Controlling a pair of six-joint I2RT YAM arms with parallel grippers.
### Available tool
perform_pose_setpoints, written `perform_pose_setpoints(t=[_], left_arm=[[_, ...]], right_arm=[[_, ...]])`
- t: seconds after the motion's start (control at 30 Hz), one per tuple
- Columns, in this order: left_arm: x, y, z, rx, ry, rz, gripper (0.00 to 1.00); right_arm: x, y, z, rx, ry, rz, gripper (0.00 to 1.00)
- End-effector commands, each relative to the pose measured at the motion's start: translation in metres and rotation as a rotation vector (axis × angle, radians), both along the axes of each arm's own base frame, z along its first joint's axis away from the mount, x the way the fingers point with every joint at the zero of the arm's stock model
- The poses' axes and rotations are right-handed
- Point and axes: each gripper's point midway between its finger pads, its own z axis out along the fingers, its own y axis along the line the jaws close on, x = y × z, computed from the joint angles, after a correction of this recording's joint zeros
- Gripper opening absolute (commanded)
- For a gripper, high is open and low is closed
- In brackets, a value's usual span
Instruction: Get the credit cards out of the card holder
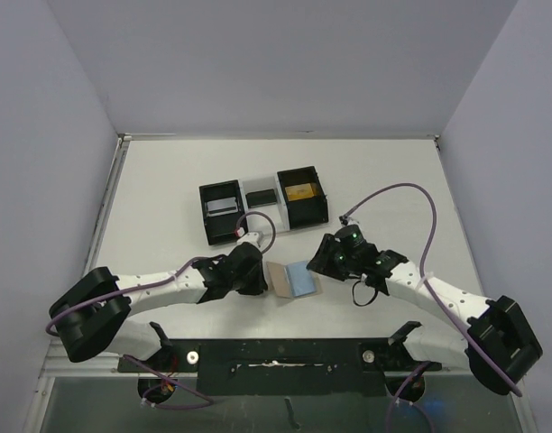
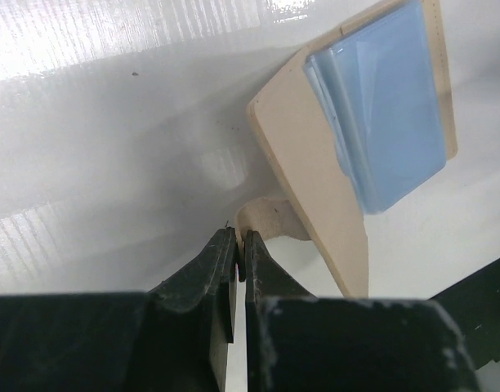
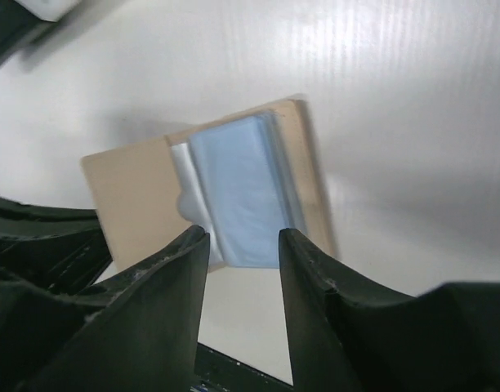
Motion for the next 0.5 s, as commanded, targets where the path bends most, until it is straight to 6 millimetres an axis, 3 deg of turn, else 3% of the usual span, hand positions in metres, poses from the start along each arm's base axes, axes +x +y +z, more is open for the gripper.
perform_pose_setpoints(t=[0.0,0.17,0.33,0.37,0.43,0.47], left_arm=[[0.016,-0.016,0.026,-0.083,-0.063,0.049,0.00],[0.017,-0.006,0.025,-0.062,-0.063,0.076,0.00],[0.022,-0.005,0.030,-0.102,-0.039,0.139,0.00],[0.023,-0.005,0.033,-0.118,-0.039,0.153,0.03],[0.025,-0.003,0.037,-0.146,-0.036,0.194,0.24],[0.026,-0.001,0.041,-0.165,-0.039,0.214,0.30]], right_arm=[[0.017,0.034,0.048,0.176,-0.183,0.076,0.42],[0.011,0.085,0.048,0.286,-0.152,0.282,0.33],[0.005,0.108,0.010,0.213,-0.040,0.333,0.28],[0.005,0.107,0.001,0.194,-0.019,0.327,0.26],[0.004,0.101,-0.013,0.161,0.010,0.293,0.25],[0.003,0.099,-0.018,0.152,0.021,0.277,0.25]])
